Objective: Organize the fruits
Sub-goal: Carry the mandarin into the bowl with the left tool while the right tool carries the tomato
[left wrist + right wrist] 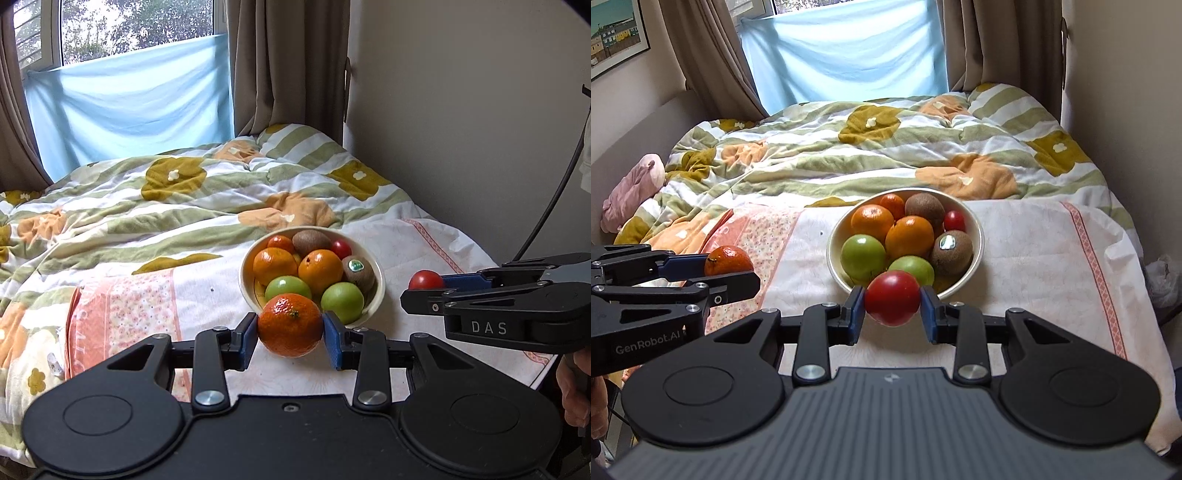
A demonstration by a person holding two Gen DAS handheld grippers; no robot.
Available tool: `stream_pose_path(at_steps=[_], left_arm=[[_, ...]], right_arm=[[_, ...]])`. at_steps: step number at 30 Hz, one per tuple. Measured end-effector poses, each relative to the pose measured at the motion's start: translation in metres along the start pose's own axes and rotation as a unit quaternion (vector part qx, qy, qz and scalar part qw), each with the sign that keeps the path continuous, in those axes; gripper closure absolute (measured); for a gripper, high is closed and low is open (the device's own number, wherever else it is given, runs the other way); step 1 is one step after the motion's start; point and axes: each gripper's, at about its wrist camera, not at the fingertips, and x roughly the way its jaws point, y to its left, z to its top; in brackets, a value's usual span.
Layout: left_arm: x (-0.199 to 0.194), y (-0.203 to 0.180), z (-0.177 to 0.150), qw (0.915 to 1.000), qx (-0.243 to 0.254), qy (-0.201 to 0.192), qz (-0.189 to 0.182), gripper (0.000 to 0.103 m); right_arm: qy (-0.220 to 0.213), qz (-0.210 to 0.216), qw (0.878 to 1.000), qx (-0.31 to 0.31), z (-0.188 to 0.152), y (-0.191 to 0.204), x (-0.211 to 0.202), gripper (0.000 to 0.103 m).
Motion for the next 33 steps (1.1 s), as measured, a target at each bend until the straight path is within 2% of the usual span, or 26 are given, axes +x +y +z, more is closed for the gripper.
stream_pose_path(at_steps=[6, 12, 24, 33], left_arm=[[0.019, 0.003, 0.031, 0.9998, -0.010, -0.016, 0.000, 0.061], [0.053, 0.000, 0.058, 0.9999, -0.010, -0.008, 0.006, 0.061], [0.160, -0.008, 0.090, 0.9984, -0.013, 0.053, 0.016, 0.061], [0.202, -0.013, 0.090, 0.9951, -0.015, 0.095, 0.020, 0.061]], right_arm=[[-0.007, 0.005, 1.000, -0.013, 0.031, -0.015, 0.013, 0.056], [-0.002, 0.016, 1.000, -0.020, 0.060, -0.039, 0.043, 0.056], [0.042, 0.038, 0.998, -0.032, 0.087, -0.083, 0.119, 0.056], [0.070, 0.055, 0.996, -0.028, 0.086, -0.100, 0.150, 0.056]])
